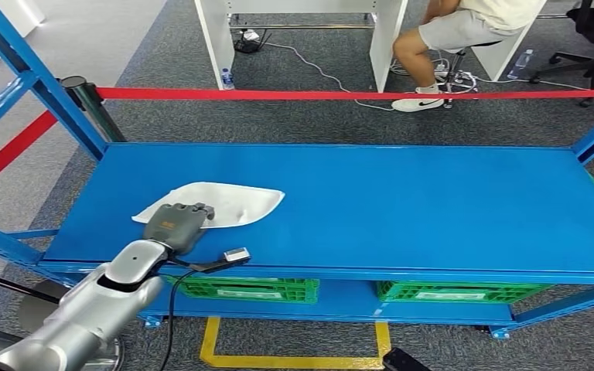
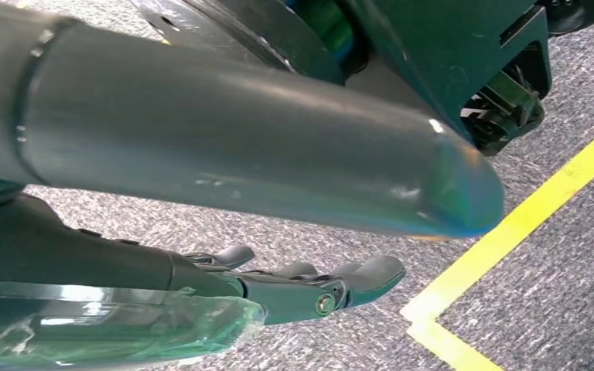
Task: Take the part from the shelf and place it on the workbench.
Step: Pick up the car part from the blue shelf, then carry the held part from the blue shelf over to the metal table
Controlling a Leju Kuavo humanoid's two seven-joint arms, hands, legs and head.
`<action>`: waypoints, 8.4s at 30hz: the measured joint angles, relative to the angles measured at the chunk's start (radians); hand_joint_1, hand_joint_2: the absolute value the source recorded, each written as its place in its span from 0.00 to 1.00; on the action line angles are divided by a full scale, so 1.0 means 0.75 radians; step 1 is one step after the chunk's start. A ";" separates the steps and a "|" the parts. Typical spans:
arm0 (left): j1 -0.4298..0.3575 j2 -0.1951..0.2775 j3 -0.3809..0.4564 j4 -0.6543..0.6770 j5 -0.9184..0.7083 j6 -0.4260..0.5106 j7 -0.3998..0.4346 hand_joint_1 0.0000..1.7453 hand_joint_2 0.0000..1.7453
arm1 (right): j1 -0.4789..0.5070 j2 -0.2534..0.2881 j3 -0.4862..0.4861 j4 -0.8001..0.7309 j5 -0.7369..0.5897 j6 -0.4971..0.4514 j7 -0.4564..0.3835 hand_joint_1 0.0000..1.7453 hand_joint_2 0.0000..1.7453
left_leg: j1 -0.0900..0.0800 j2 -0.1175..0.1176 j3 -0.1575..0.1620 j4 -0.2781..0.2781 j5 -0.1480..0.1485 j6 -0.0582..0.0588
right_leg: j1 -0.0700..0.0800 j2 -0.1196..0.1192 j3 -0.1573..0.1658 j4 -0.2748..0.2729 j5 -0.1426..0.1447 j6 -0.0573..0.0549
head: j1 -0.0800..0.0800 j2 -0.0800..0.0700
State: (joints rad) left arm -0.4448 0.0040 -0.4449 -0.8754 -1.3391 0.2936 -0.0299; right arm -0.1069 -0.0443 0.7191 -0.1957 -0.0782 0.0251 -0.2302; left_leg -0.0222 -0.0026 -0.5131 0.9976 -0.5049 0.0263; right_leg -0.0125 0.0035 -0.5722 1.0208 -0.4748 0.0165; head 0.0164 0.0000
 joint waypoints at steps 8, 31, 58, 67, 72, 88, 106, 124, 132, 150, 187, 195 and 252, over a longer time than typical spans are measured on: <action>0.335 0.055 0.021 -0.465 0.190 0.002 -0.131 1.00 1.00 | 0.037 0.007 -0.037 0.000 0.000 -0.013 -0.053 0.00 0.00 | 0.007 0.010 0.014 -0.058 0.047 0.041 | -0.002 0.000 -0.023 0.022 -0.028 0.033 | 0.002 0.000; 0.897 0.220 0.174 -1.192 0.328 0.397 -0.206 1.00 1.00 | 0.073 0.018 -0.136 0.007 0.000 -0.156 -0.087 0.00 0.00 | 0.032 0.011 -0.031 0.173 -0.113 -0.022 | -0.007 -0.004 -0.090 0.043 0.029 -0.012 | -0.006 0.000; 1.042 0.202 0.355 -1.252 0.542 0.418 -0.295 1.00 1.00 | 0.076 0.020 -0.144 0.009 -0.007 -0.060 -0.091 0.00 0.00 | 0.041 0.011 -0.235 0.345 -0.118 -0.078 | 0.000 -0.020 0.077 -0.077 -0.021 -0.030 | -0.008 0.000; 1.058 0.199 0.396 -1.268 0.553 0.419 -0.302 1.00 1.00 | 0.079 0.020 -0.144 0.010 -0.008 -0.059 -0.092 0.00 0.00 | 0.049 -0.001 0.081 -0.046 -0.036 -0.044 | -0.015 -0.015 -0.045 -0.035 0.077 0.042 | -0.010 0.000; 1.075 0.188 0.416 -1.281 0.556 0.416 -0.311 1.00 1.00 | 0.093 0.020 -0.144 0.014 -0.008 -0.058 -0.091 0.00 0.00 | 0.032 0.010 -0.014 -0.048 0.046 0.012 | -0.019 -0.010 -0.138 0.236 -0.189 0.051 | -0.002 0.000; 1.139 0.130 0.522 -1.293 0.445 0.418 -0.308 1.00 1.00 | 0.102 0.024 -0.144 0.017 -0.009 -0.060 -0.091 0.00 0.00 | 0.026 0.007 -0.232 0.303 -0.102 -0.063 | 0.015 -0.025 0.130 -0.106 -0.048 -0.044 | -0.016 0.000; 1.148 0.105 0.540 -1.301 0.405 0.427 -0.288 1.00 1.00 | 0.107 0.018 -0.143 0.022 -0.008 -0.061 -0.092 0.00 0.00 | 0.032 0.015 -0.004 -0.047 0.033 0.011 | 0.011 -0.012 -0.124 0.141 -0.143 0.032 | -0.004 0.001; 1.155 0.096 0.546 -1.303 0.480 0.410 -0.275 1.00 1.00 | 0.103 0.020 -0.145 0.023 -0.012 -0.064 -0.092 0.00 0.00 | 0.022 0.007 -0.091 0.193 -0.012 -0.030 | 0.022 -0.018 0.045 -0.034 -0.027 -0.031 | -0.010 0.000; 1.153 0.095 0.550 -1.306 0.550 0.360 -0.286 1.00 1.00 | 0.101 0.023 -0.145 0.023 -0.018 -0.062 -0.092 0.00 0.00 | 0.019 -0.004 -0.004 -0.049 0.038 0.020 | 0.018 -0.017 -0.035 0.062 -0.087 0.018 | -0.005 0.000; 1.145 -0.009 0.591 -1.311 0.741 0.317 -0.260 1.00 1.00 | 0.123 0.024 -0.145 0.026 -0.023 -0.062 -0.088 0.00 0.00 | 0.030 -0.013 -0.232 0.307 -0.091 -0.068 | 0.002 -0.046 0.114 -0.072 -0.064 -0.034 | -0.022 0.000; 1.230 -0.246 0.937 -1.503 0.532 0.441 -0.342 1.00 1.00 | 0.127 0.029 -0.146 0.031 -0.035 -0.062 -0.087 0.00 0.00 | 0.034 0.099 -0.043 0.014 0.045 -0.058 | -0.001 -0.146 0.108 -0.057 -0.059 0.005 | -0.038 0.000; 1.235 -0.329 1.072 -1.567 0.577 0.399 -0.414 1.00 1.00 | 0.130 0.029 -0.149 0.031 -0.036 -0.065 -0.088 0.00 0.00 | 0.026 0.002 -0.052 -0.027 0.073 0.014 | -0.009 -0.018 -0.012 0.220 -0.222 0.041 | -0.025 0.000; 1.205 -0.473 1.249 -1.615 0.567 0.532 -0.551 1.00 1.00 | 0.131 0.044 -0.147 0.035 -0.048 -0.083 -0.085 0.00 0.00 | 0.017 0.062 -0.069 0.009 0.048 -0.004 | 0.007 -0.167 0.117 -0.041 -0.094 0.028 | -0.034 0.000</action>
State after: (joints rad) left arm 0.4587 -0.3506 0.4922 -2.0864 -0.9140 0.6926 -0.4432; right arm -0.0083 -0.0114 0.6090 -0.1694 -0.1143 -0.0374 -0.2938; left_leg -0.0093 0.0440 -0.5646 1.0041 -0.4692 0.0235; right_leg -0.0071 -0.1215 -0.4843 0.9900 -0.5453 0.0371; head -0.0090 0.0000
